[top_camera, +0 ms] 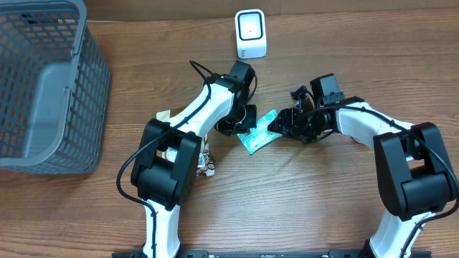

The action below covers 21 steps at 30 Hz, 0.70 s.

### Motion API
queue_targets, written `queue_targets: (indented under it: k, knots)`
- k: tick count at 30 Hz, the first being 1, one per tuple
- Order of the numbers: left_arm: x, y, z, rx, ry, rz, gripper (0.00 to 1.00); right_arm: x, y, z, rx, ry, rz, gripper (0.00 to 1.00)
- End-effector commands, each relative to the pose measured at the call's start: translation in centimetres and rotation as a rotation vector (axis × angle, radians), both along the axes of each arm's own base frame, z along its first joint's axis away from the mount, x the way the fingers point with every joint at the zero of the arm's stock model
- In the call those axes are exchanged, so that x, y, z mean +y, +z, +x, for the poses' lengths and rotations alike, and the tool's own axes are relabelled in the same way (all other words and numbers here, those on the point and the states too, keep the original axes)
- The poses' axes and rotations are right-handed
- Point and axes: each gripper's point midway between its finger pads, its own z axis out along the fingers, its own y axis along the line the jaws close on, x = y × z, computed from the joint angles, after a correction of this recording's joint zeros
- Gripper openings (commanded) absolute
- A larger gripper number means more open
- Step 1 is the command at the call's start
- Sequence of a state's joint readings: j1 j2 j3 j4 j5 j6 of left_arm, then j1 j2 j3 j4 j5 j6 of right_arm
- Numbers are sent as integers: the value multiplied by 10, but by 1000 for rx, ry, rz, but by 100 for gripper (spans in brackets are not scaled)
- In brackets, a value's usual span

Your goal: Scan the item barcode

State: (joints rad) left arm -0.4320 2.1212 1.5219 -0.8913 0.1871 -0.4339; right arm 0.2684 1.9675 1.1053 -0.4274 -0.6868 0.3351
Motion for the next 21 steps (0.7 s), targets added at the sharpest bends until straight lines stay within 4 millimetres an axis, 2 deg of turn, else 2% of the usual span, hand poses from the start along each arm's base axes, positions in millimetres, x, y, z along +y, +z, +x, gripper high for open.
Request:
queue_targets:
  k: [1,13,18,21]
  knots:
    - [8,-31,-11,57,-28,60,4,-1,-9,-9,28,-23,-9,63]
    - [8,-31,-11,56,-28,62,4,32,-8,-11,-47,41,22,57]
    - [9,-31,-11,54,-28,66,4,35,-8,-13,-50,51,22,48]
    - [10,-31,-10,50,-27,74,4,34,-10,-14,-45,54,15,47]
